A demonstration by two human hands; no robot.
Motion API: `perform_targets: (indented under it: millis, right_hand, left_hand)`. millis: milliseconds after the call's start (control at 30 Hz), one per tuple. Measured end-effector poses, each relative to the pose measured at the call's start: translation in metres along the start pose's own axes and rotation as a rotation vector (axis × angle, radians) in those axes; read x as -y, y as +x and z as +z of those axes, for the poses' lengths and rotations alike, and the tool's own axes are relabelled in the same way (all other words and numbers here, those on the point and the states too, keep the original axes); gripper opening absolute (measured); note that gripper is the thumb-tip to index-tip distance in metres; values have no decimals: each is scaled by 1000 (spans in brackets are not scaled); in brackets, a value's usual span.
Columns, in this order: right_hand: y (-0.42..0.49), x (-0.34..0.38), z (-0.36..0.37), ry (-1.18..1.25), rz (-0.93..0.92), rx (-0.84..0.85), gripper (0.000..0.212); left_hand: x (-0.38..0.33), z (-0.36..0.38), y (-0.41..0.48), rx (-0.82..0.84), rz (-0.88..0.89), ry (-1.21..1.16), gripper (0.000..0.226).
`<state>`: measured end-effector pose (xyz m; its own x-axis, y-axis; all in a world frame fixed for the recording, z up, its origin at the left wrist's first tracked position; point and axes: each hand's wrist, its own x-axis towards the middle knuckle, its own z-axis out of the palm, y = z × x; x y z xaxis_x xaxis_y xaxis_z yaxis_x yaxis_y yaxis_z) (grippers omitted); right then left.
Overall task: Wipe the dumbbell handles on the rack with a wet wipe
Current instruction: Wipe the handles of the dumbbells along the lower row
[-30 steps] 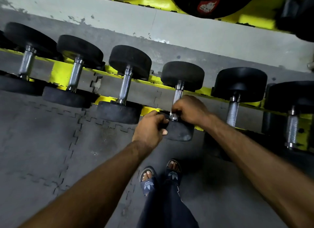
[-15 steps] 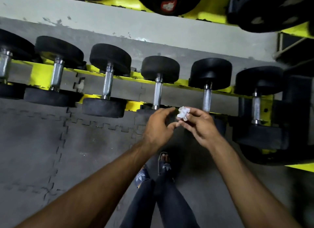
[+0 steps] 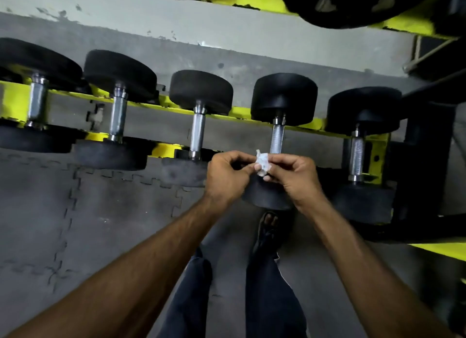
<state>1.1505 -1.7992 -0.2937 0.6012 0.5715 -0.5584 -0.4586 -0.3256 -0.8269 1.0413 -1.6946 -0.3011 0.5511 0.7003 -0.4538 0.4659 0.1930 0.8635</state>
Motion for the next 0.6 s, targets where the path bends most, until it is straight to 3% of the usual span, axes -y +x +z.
perform_targets:
  millis: [100, 167, 300, 367, 433, 533, 600]
  right_hand:
    - [11, 2, -20, -179, -118, 153, 47]
    - [18, 3, -32, -249, -171, 184, 54]
    - [37, -1, -53, -456, -302, 120, 37]
    - [53, -4, -65, -585, -352, 59, 32]
    - [69, -7, -76, -732, -387, 96, 28]
    - [88, -12, -80, -961, -475, 368, 25]
    - [96, -10, -72, -1090, -543, 594, 25]
  left_hand:
    - [-3, 17, 6, -65, -73, -32, 12]
    - [-9, 27, 8, -17, -88, -49, 12]
    - [-15, 38, 7, 29, -64, 27, 9]
    - [-9, 38, 5, -41, -48, 217, 13]
    - [-1, 37, -2, -86, -63, 413, 32]
    - [6, 38, -13, -11, -114, 550, 57]
    - [5, 40, -17, 24, -120, 592, 61]
